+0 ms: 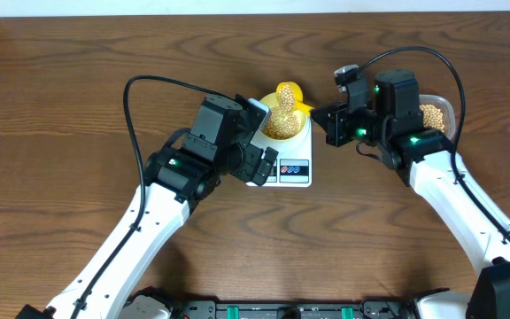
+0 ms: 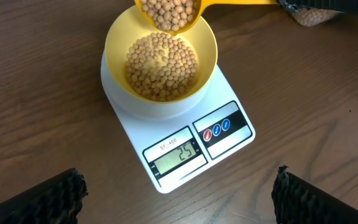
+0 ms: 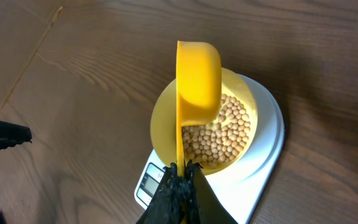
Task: Scoop item into bowl and weigh 50g on scale
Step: 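Tilt the scoop with the right gripper to pour soybeans into the bowl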
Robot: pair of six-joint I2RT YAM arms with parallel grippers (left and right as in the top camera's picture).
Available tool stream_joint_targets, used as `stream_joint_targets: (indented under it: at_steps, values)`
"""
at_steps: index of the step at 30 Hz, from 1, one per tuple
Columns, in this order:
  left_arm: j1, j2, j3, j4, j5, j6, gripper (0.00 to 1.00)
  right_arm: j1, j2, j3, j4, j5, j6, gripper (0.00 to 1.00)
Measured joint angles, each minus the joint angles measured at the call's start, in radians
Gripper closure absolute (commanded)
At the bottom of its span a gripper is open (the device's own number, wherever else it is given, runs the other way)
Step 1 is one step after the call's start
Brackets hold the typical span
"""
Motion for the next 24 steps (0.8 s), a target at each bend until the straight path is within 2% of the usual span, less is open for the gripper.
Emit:
stream_joint_targets:
  at_steps: [24]
  values:
    - [0.0, 0.0, 0.0, 0.0, 0.0, 0.0, 0.02, 0.0, 0.0, 0.0, 0.002, 0.0, -0.048, 0.99]
